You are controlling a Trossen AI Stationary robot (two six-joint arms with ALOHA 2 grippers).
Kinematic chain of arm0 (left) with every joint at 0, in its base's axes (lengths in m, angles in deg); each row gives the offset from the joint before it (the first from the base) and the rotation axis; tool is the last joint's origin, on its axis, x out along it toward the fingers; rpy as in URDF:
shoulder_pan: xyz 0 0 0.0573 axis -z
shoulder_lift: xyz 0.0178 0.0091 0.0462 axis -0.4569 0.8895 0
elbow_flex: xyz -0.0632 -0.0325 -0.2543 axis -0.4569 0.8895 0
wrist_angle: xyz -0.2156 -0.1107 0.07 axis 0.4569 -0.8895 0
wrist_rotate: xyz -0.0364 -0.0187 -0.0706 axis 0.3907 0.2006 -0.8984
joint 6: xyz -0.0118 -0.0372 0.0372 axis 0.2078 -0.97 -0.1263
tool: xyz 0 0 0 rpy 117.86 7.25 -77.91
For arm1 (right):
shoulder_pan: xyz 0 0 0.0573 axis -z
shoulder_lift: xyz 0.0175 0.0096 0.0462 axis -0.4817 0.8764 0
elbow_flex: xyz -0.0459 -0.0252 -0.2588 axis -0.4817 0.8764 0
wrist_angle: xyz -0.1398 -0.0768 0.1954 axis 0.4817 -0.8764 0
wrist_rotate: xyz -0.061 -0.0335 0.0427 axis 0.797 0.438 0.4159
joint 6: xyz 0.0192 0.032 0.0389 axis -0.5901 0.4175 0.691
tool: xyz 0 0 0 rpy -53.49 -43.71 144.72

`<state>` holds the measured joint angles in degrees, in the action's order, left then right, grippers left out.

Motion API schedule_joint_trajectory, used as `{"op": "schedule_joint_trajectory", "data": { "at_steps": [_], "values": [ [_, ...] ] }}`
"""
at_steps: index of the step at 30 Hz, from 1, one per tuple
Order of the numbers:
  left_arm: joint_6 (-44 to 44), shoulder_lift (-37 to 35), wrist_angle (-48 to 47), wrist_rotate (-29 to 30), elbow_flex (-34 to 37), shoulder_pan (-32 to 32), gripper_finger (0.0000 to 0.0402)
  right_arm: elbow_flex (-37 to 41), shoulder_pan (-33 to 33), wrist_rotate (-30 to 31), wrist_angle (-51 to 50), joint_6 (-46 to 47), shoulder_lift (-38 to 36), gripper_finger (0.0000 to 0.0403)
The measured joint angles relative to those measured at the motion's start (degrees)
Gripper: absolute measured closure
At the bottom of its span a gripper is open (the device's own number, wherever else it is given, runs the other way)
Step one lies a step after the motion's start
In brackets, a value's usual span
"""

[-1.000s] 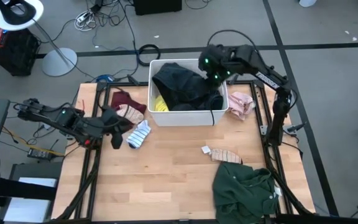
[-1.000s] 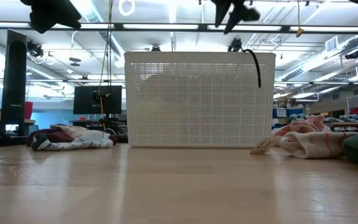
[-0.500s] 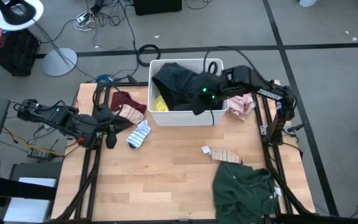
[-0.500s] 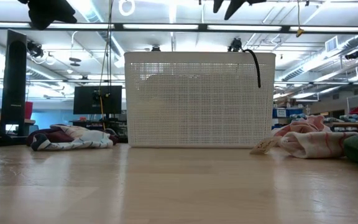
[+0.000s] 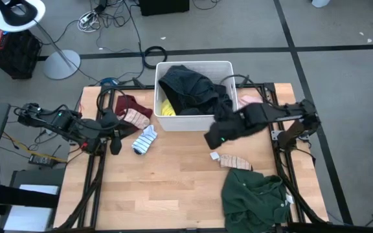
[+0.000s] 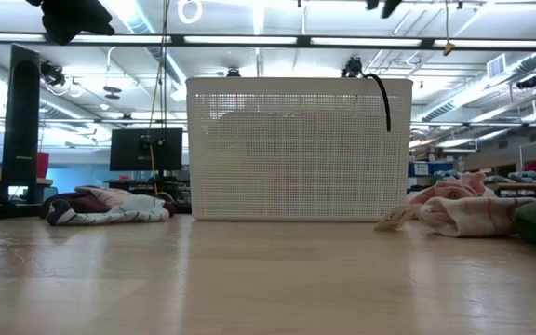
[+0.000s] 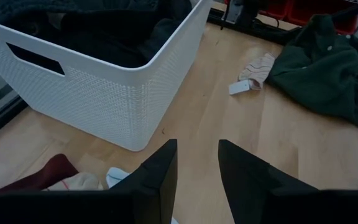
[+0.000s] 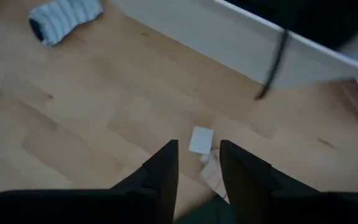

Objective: Sort clothes
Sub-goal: Put the dark blue shorts into the white bin

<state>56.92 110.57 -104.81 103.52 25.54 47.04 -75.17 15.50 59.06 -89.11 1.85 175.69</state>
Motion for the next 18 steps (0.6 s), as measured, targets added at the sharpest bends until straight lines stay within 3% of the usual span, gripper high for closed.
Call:
{"op": "schedule_joint_trajectory", "data": {
  "at_steps": [6, 11, 18],
  "values": [
    [0.07, 0.00, 0.01, -0.02, 0.00, 0.00, 0.0280, 12.39, -5.89, 4.72, -0.04, 12.92, -7.89, 0.0305],
    [0.53, 0.02, 0.02, -0.01, 0.00, 0.00, 0.0280, 22.78, -5.72, 7.43, 2.63, 19.11, -12.88, 0.0305],
    [0.32, 0.02, 0.02, 0.09, 0.00, 0.00, 0.0280, 28.96, -2.34, 8.74, 15.12, 9.97, -13.86, 0.0265]
  ]
}}
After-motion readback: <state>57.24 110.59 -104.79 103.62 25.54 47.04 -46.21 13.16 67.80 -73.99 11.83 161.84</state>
